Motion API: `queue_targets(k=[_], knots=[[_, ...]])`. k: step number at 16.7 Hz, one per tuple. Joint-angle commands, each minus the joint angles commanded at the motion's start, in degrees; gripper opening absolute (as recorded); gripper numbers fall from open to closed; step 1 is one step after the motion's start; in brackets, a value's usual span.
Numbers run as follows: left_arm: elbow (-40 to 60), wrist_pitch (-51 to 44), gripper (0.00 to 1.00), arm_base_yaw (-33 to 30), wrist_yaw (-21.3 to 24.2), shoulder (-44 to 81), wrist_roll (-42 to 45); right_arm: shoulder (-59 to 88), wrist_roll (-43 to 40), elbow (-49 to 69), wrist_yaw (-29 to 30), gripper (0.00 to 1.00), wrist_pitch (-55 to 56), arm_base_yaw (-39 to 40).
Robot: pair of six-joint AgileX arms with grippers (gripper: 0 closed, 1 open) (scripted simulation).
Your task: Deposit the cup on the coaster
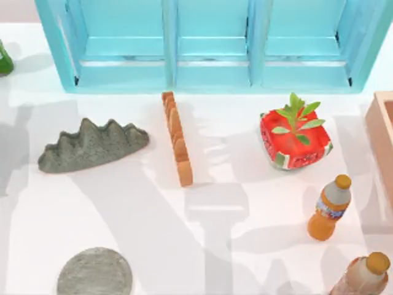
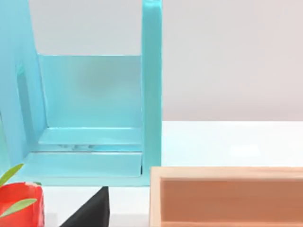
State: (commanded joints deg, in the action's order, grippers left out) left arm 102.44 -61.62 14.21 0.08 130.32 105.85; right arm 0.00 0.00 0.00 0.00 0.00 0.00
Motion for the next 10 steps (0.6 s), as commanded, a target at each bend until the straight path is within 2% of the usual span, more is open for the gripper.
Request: queue_targets(k=[3,5,10], knots=[[0.07,0.69,0.0,-2.64,-1.07,-2.22,-5.19,0.0,0.0,0.0,0.0,1.0,0.0,0.0],[-0.31,1.35,0.0,-5.85,-2.07,-4.81,-11.64,0.0,0.0,0.0,0.0,1.0,0.0,0.0],[-4.05,2.56,0.0,-16.96,-4.05,-13.81,-37.53,0.0,0.0,0.0,0.0,1.0,0.0,0.0]])
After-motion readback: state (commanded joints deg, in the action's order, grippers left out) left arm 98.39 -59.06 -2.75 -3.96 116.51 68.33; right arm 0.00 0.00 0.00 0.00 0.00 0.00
